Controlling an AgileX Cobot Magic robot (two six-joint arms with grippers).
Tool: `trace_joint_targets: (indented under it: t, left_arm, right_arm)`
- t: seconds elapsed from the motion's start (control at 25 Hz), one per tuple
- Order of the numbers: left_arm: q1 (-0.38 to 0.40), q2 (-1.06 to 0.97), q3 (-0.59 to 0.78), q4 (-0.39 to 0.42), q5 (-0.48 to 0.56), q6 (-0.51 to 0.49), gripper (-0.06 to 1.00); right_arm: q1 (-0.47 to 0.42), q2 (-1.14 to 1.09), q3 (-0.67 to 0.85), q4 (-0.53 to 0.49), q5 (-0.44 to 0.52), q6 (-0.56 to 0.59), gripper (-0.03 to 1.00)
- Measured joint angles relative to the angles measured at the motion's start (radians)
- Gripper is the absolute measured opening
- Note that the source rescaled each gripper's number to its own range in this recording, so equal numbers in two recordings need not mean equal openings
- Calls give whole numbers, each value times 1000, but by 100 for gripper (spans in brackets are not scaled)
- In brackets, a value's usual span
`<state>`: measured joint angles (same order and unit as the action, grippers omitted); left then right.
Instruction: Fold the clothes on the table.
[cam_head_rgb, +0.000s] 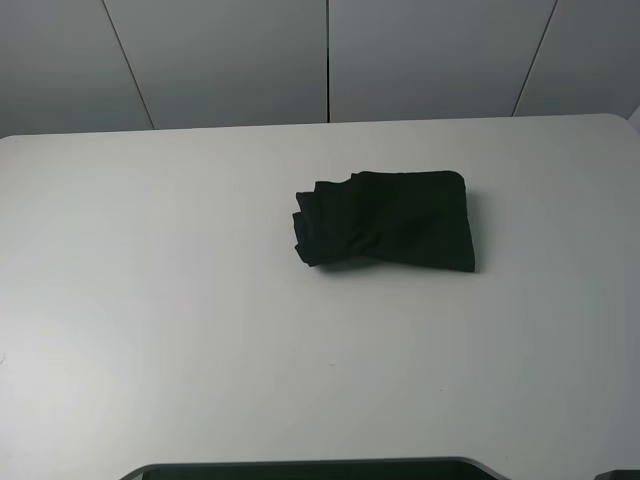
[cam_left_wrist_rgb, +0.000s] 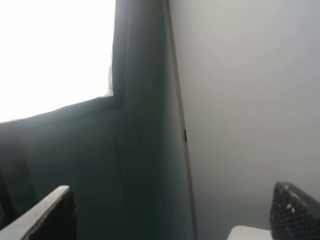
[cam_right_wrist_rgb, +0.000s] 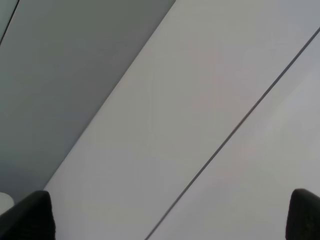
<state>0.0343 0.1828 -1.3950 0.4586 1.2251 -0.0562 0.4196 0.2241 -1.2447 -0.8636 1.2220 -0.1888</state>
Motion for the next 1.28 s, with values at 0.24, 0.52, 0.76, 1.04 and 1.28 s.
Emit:
trace_joint_targets:
  t: [0.24,0.52,0.76,1.04,1.28]
  left_arm:
    - [22,-55,53,-212,0,10,100]
    - [23,-152,344,-364,0,36,100]
    - [16,-179,560,-439,6,36,100]
    - [-45,-179,679,-481,6,36,100]
    - [-57,-179,732,-484,6,36,100]
  right_arm:
    - [-13,-2,18,255,0,43,100]
    - [-113,-55,231,480,0,25,100]
    - [-133,-178,399,646,-59,88,100]
    - [-134,-222,544,722,-88,90,100]
    - [-140,-222,635,786,-113,83,100]
